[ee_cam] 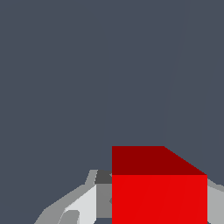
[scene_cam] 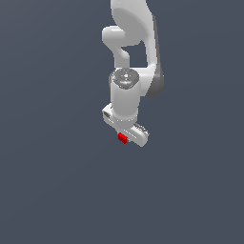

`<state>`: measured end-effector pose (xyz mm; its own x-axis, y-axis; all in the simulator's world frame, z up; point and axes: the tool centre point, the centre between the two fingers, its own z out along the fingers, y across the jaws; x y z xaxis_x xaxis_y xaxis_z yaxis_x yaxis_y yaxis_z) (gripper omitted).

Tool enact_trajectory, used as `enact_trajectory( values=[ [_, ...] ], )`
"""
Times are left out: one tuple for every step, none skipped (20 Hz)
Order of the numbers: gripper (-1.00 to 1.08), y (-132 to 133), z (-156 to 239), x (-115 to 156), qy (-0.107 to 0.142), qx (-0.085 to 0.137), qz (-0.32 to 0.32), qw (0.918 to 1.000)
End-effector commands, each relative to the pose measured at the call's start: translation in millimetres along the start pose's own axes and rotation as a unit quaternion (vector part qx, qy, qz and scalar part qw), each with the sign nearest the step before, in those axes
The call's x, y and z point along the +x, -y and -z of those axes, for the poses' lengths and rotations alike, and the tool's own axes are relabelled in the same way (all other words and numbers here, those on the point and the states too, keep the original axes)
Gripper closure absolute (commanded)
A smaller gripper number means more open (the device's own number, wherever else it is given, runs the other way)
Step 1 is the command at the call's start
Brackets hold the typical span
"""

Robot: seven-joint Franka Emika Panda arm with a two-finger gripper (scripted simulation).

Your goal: Pick up the red cube and move it to a goal position.

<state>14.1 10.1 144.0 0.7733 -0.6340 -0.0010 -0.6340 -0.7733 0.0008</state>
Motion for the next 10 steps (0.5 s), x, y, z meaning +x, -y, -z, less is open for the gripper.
enact_trajectory(
  values=[
    [1.08,7,30,-7,-0.001,0.000,0.000,1.0000],
    [1.08,10,41,-10,-0.001,0.000,0.000,1.0000],
    [1.08,13,52,-13,-0.001,0.000,0.000,1.0000],
    [1.08,16,63,-15,-0.001,0.000,0.000,1.0000],
    [1.08,19,74,-18,-0.001,0.000,0.000,1.0000],
    [1.08,21,83,-20,-0.001,0.000,0.000,1.0000],
    [1.08,24,93,-22,-0.001,0.000,0.000,1.0000],
    [1.08,26,101,-24,-0.001,0.000,0.000,1.0000],
    [1.08,29,110,-26,-0.001,0.000,0.000,1.0000],
    [1.08,31,117,-28,-0.001,0.000,0.000,1.0000]
  ],
)
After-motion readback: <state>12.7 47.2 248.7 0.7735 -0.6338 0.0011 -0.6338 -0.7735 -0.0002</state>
